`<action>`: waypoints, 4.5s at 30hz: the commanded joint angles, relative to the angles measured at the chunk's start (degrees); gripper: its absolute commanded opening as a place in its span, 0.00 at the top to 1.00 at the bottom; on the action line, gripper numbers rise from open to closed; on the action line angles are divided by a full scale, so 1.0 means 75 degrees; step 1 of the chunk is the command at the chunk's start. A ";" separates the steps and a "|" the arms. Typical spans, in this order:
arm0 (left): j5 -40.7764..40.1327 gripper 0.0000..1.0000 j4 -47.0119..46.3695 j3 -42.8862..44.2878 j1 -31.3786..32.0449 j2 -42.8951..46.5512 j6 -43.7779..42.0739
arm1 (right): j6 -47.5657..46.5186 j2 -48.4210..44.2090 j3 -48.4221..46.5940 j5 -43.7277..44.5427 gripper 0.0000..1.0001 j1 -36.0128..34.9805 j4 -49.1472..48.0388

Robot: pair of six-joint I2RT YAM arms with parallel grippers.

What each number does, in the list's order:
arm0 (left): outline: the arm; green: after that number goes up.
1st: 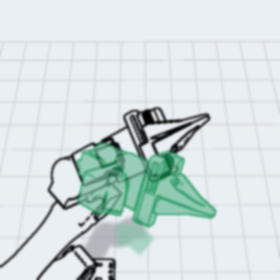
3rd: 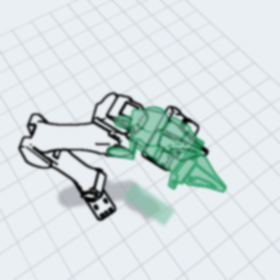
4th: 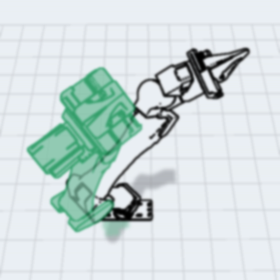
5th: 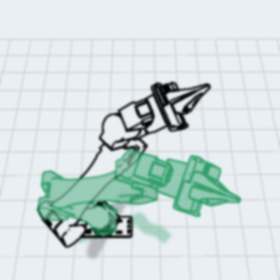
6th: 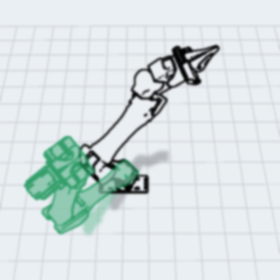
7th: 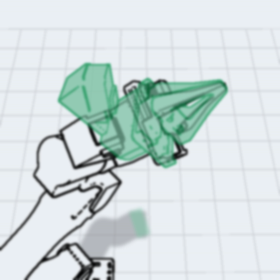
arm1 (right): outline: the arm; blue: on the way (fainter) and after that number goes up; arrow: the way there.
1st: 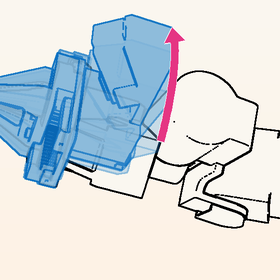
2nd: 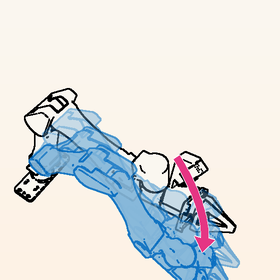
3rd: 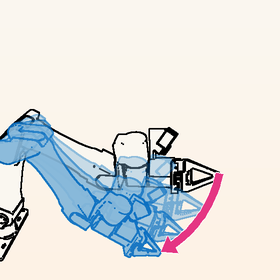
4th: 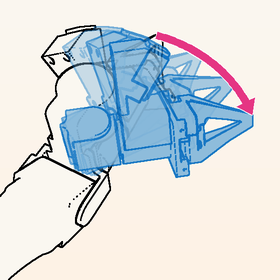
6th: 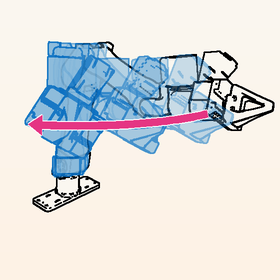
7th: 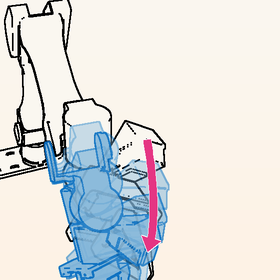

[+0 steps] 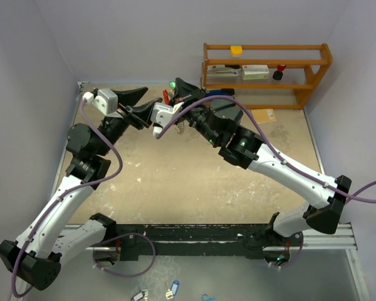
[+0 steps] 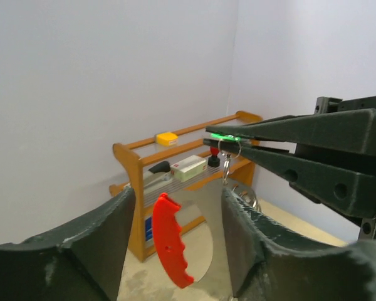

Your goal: Remove the keys from the keyring

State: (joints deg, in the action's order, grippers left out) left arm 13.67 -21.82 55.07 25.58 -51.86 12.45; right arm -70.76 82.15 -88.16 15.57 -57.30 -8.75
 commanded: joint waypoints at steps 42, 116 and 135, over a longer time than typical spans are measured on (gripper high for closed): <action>0.0570 0.43 -0.3041 -0.0067 0.0042 -0.1444 0.0115 | 0.0291 -0.0346 0.0012 -0.0058 1.00 0.0015 -0.0556; 0.0311 1.00 -0.5077 0.0099 0.0202 -0.1849 0.1806 | 0.1975 -0.0594 0.0631 -0.0844 1.00 -0.0042 -0.0197; -0.1206 1.00 -0.4792 -0.0212 0.0210 -0.2144 0.1192 | 0.2228 -0.0538 0.0012 -0.1147 1.00 -0.0059 0.0294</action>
State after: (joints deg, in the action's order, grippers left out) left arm 12.73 -54.65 53.49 27.86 -66.85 23.86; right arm -55.64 78.63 -84.95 10.24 -57.08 -7.57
